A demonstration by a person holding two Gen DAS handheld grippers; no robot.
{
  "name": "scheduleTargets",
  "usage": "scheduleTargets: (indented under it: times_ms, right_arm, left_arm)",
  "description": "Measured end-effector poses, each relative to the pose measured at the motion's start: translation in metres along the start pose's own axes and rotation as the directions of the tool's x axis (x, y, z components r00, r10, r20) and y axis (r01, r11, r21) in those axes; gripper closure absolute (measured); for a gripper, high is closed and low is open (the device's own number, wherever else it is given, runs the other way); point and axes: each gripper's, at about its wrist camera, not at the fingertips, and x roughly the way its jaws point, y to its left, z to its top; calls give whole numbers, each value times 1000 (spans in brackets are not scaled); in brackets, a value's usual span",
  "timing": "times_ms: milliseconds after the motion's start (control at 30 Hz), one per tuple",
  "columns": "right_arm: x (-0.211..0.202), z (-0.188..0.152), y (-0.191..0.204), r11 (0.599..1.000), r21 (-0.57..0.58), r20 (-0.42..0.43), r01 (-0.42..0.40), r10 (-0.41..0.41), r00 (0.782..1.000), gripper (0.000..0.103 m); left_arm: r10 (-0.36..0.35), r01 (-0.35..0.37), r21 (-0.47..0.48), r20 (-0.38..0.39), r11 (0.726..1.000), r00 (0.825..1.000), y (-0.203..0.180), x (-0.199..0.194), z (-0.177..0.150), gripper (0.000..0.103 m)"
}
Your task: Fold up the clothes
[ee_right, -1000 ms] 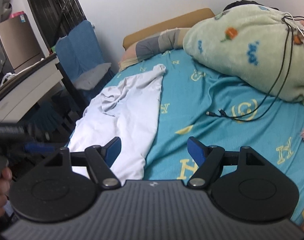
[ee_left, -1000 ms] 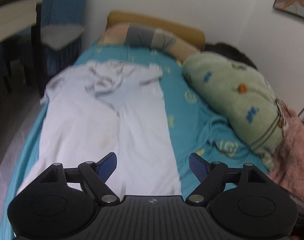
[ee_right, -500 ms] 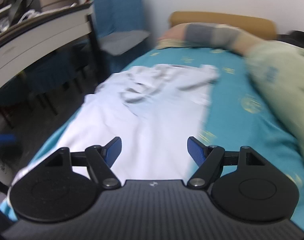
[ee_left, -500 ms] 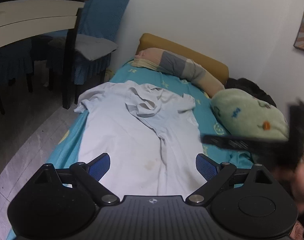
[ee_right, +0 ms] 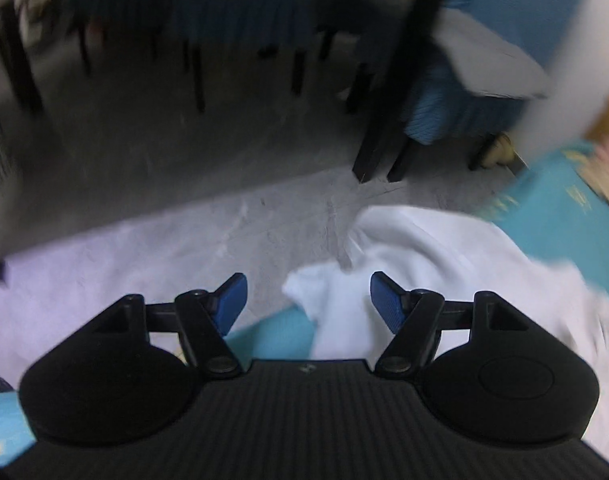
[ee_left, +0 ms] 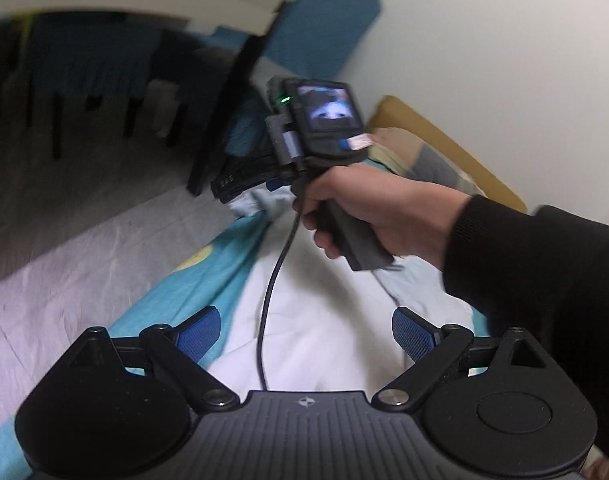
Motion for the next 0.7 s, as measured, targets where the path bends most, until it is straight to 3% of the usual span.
scheduleTargets:
  times_ms: [100, 133, 167, 200, 267, 400, 567, 700]
  right_arm:
    - [39, 5, 13, 993, -89, -80, 73, -80, 994, 48]
    - [48, 5, 13, 990, -96, -106, 98, -109, 988, 62]
    - [49, 7, 11, 989, -89, -103, 116, -125, 987, 85]
    - [49, 9, 9, 988, -80, -97, 133, -140, 985, 95]
    - [42, 12, 3, 987, -38, -69, 154, -157, 985, 95]
    - [-11, 10, -9, 978, 71, 125, 195, -203, 971, 95]
    - [-94, -21, -47, 911, 323, 320, 257, -361, 876, 95]
    - [-138, -82, -90, 769, 575, 331, 280, -531, 780, 95]
  left_arm:
    - [5, -6, -52, -24, 999, 1000, 13, 10, 2, 9]
    - [2, -4, -65, -30, 998, 1000, 16, 12, 3, 9]
    - [-4, 2, -71, -32, 997, 999, 17, 13, 3, 9]
    - [-9, 7, -78, -34, 997, 999, 18, 14, 3, 9]
    - [-44, 41, -71, -31, 997, 999, 16, 11, 1, 9]
    - [-125, 125, -7, 5, 992, 992, 4, -2, -6, 8]
    - [-225, 222, 68, 42, 973, 973, -9, -16, -13, 5]
    - [-261, 257, 86, 39, 963, 965, -15, -19, -15, 5]
